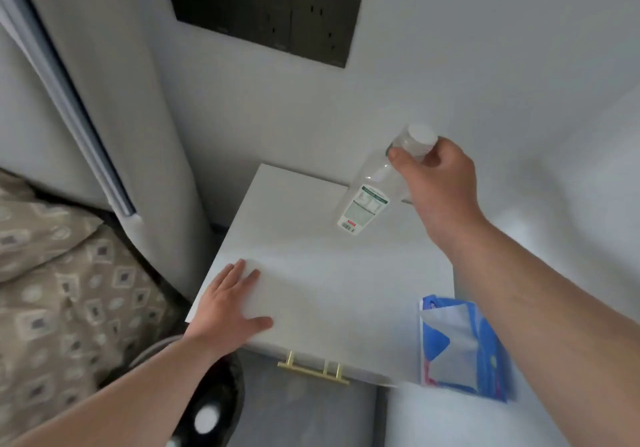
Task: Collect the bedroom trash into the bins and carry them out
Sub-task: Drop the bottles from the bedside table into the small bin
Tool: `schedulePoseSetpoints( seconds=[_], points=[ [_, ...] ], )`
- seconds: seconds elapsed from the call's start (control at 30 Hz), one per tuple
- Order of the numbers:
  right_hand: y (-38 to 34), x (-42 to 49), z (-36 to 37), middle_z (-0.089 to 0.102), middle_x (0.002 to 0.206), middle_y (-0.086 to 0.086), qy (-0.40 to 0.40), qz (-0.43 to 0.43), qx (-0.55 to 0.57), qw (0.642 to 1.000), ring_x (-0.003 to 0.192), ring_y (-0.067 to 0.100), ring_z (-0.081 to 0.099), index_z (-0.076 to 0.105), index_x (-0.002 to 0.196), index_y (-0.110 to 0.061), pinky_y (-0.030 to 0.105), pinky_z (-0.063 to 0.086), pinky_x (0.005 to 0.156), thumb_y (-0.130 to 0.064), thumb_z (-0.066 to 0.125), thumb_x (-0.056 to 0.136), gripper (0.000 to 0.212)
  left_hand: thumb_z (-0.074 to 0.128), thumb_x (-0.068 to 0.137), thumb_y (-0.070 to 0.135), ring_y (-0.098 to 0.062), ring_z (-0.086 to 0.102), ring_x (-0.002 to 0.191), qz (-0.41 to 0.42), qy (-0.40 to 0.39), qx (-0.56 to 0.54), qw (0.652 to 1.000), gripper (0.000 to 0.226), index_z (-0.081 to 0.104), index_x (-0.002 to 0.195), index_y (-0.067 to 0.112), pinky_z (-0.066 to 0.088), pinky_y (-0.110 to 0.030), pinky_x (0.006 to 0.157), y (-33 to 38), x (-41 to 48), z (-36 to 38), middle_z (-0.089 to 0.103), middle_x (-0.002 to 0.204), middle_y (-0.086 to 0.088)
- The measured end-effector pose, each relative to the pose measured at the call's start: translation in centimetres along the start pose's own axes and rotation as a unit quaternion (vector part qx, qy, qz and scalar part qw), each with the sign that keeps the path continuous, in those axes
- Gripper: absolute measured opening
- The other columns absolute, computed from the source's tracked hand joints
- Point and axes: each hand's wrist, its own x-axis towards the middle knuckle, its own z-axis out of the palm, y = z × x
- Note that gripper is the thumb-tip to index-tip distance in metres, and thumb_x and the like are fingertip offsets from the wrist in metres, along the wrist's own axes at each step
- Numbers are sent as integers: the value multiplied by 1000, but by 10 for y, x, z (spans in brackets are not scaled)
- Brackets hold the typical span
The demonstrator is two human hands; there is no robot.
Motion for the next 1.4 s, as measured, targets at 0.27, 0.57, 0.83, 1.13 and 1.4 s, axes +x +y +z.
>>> schedulePoseSetpoints(
  seconds=[0.27,0.57,0.83,1.13,1.4],
  points=[
    [-26,-41,11,59,79,-4,-33,-17,7,999,61,1,52,67,94,-18,13,43,57,-36,72,73,29,66,74,57,-15,-6,148,-4,-52,42,998,96,15,150,28,2,-31,120,-4,-6,-4,-2,161,3],
    [-36,-89,25,67,80,-11,-85,-22,29,996,69,2,62,67,91,-24,25,56,66,-40,70,70,26,55,88,41,-16,1,148,32,-68,67,995,73,19,150,24,8,-34,119,-24,-50,-11,3,162,1],
    [-67,-153,87,72,82,-6,-199,-31,90,975,89,20,72,69,87,-23,48,57,85,-34,74,73,18,44,95,34,-21,17,145,-106,-5,-16,994,50,39,143,18,16,-36,118,-119,-176,-11,28,156,-2],
    [-15,-258,190,72,99,-9,-382,27,5,924,94,6,67,66,104,-22,32,55,86,-30,74,79,27,42,96,29,-33,48,123,-324,-64,-120,936,41,48,131,10,38,-34,95,-222,-237,14,53,134,-17],
    [83,-311,266,70,92,-10,-381,152,-60,910,88,7,65,63,94,-26,30,52,77,-40,73,76,25,45,96,13,-28,50,120,-403,6,-348,846,37,49,133,11,34,-27,90,-248,-200,55,54,132,-13]
  ],
)
